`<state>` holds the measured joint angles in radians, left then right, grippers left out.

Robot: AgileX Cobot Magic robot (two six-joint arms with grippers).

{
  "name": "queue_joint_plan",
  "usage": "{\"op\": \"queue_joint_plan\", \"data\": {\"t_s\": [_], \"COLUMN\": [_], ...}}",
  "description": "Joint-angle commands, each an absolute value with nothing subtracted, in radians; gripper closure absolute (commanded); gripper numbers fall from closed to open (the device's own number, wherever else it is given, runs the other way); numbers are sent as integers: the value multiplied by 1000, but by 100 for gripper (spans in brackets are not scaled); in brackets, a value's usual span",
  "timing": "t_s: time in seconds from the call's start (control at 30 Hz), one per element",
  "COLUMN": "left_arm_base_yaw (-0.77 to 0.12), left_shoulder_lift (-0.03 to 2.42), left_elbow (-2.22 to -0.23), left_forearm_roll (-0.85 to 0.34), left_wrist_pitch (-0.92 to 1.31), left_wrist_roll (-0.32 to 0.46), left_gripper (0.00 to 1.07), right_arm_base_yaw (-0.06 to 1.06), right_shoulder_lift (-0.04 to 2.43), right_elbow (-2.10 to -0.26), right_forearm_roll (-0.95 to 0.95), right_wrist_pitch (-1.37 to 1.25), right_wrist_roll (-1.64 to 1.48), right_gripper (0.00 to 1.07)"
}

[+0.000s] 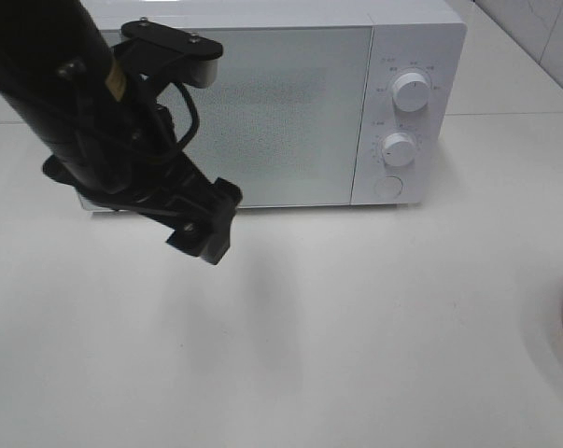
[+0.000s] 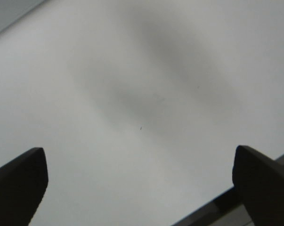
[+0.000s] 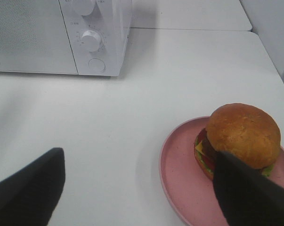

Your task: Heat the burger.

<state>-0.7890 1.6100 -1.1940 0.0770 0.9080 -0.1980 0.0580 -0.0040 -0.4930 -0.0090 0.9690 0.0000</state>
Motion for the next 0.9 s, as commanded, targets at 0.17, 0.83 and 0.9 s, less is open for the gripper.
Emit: {"op": "queue_joint_plan", "data": {"t_s": [0.17,0.83,0.9], "left_arm_base_yaw": [-756,-122,-48], "left_shoulder_lift": [1532,1292,1225], "left_elbow": [-1202,-1201,-1139], "left_forearm_roll": [77,-121,-138], "left_wrist_pitch": [1166,1310,1285], "left_wrist_roll": [-179,58,82], "left_gripper": [5,5,5], "right_arm_base_yaw": [55,55,55], "right_shoulder_lift": [-34,-34,-34], "right_elbow": [-490,-490,-490], "right_forearm_roll": [-13,-13,-13], "right_wrist_pitch": [960,960,960], "right_wrist_roll": [0,0,0], "right_gripper": [31,31,31]}}
